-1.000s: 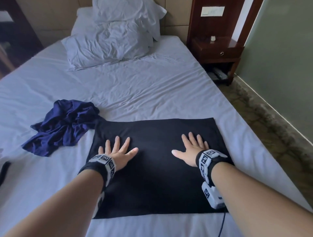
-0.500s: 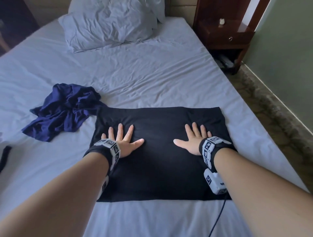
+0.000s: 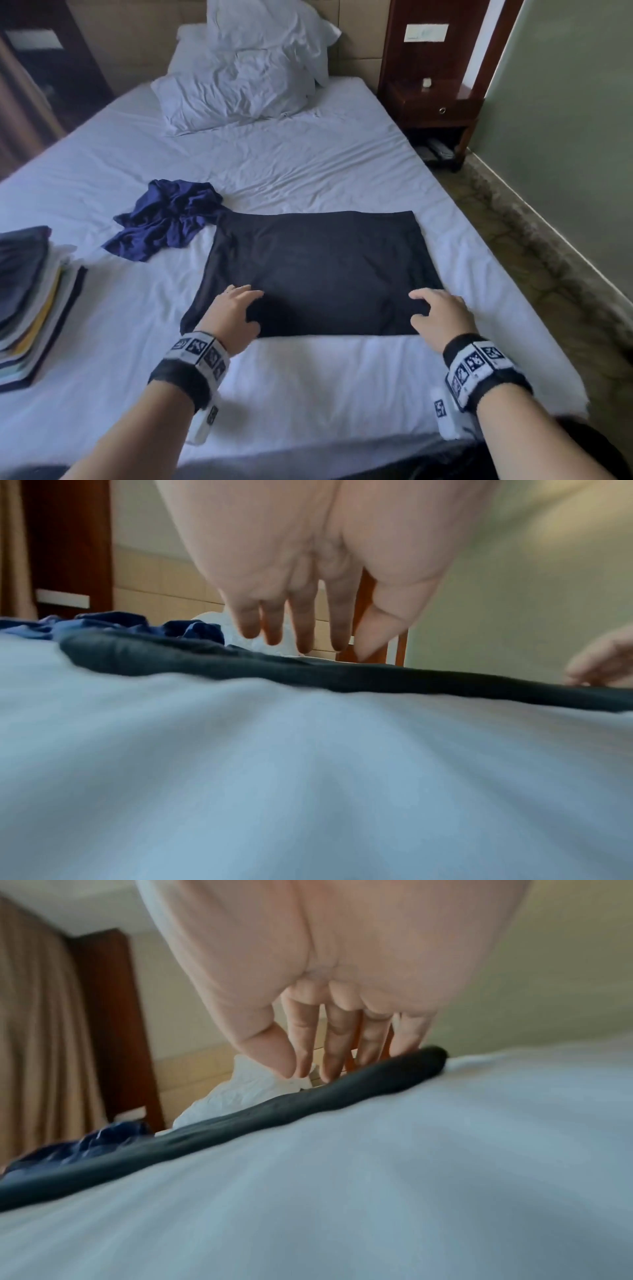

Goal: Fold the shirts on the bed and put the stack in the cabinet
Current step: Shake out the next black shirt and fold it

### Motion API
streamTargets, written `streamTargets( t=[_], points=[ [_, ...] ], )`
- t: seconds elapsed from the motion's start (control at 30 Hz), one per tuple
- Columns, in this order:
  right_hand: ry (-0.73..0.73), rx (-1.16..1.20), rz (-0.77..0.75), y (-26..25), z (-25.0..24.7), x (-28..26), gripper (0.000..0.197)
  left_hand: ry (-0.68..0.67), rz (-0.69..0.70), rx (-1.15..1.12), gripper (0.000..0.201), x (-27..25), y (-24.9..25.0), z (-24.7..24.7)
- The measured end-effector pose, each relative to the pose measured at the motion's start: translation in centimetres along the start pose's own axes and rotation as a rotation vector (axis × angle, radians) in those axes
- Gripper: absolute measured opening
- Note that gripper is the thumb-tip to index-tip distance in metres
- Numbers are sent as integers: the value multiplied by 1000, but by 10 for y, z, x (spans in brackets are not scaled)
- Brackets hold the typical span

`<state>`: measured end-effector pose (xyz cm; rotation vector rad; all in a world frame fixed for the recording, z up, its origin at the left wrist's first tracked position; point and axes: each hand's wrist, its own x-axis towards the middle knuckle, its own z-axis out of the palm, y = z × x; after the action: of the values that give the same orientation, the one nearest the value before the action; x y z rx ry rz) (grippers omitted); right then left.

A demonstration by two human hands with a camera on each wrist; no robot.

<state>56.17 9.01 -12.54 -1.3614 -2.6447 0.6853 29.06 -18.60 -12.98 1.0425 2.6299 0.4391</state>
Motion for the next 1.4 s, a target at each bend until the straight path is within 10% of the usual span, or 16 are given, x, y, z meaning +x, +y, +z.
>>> streamTargets(
  t=[0.3,1.4],
  points=[
    [141,413,112,42,36,-28,75,139,-246,-323,81,-43,-33,14],
    [276,307,142,46,41,-13,38,307,-340,-314,46,-18,-61,25]
  ],
)
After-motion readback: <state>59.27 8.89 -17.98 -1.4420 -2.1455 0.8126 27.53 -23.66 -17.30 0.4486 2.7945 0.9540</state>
